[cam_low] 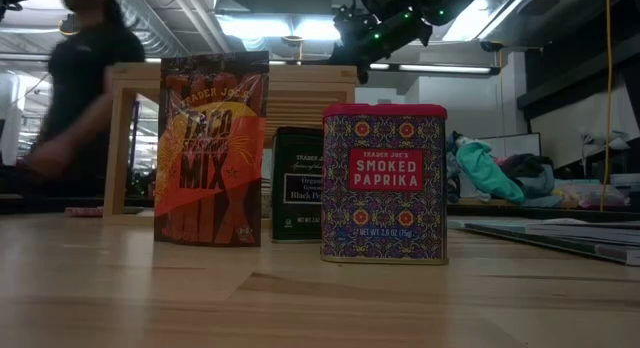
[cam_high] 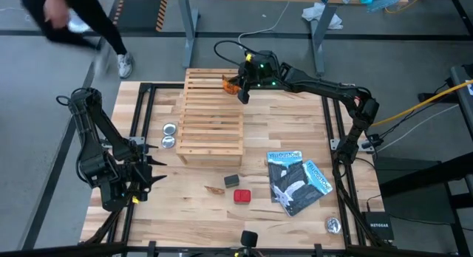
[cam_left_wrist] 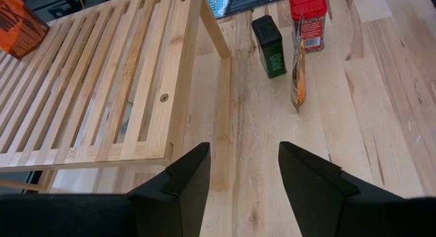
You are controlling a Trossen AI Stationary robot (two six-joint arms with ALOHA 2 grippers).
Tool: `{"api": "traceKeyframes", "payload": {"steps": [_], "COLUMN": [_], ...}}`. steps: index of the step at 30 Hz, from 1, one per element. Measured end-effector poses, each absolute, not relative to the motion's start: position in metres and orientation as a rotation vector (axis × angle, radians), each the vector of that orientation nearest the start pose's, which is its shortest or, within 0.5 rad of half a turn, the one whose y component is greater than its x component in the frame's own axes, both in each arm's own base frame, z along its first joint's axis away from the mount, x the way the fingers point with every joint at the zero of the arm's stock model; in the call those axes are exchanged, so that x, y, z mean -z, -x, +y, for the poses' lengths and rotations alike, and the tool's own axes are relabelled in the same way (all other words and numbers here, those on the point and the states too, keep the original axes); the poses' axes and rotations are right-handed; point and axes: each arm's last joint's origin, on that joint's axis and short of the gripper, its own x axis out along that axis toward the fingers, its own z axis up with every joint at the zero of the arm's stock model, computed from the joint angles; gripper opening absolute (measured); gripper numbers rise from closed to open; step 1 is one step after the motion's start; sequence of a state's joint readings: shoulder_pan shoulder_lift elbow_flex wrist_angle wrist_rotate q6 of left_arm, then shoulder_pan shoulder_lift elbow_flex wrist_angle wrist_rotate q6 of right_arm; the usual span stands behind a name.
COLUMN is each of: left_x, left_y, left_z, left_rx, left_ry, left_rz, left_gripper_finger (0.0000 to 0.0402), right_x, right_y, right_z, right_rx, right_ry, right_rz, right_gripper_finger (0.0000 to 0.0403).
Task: Shelf spices
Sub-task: Put the orange seasoning pack on the shelf
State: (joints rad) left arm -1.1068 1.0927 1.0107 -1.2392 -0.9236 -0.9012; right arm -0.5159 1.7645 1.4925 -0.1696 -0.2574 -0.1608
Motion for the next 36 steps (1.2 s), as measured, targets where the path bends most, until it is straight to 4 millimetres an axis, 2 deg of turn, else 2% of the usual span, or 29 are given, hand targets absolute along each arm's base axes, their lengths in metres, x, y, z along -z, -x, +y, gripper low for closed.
{"api": "traceKeyframes", "payload": {"steps": [3,11,15,19,36], "left_x": [-0.295,-0.295,-0.295,-0.295,-0.295], "left_y": [-0.096,-0.096,-0.096,-0.096,-0.096], "left_z": [-0.141,-0.141,-0.141,-0.141,-0.140], "left_rx": [-0.155,-0.155,-0.156,-0.155,-0.156], "left_ry": [-0.259,-0.259,-0.259,-0.259,-0.259], "left_rz": [0.660,0.660,0.660,0.660,0.660], "left_gripper_finger": [0.0169,0.0169,0.0169,0.0169,0.0169], "right_x": [-0.314,-0.314,-0.315,-0.318,-0.327], "right_y": [-0.360,-0.360,-0.360,-0.362,-0.364], "right_z": [-0.195,-0.196,-0.197,-0.198,-0.200], "right_rx": [0.213,0.234,0.236,0.240,0.269], "right_ry": [-0.010,-0.002,0.001,0.018,0.087], "right_rz": [0.426,0.420,0.413,0.377,0.291], "right_gripper_finger": [0.0032,0.0138,0.0169,0.0179,0.0177]}}
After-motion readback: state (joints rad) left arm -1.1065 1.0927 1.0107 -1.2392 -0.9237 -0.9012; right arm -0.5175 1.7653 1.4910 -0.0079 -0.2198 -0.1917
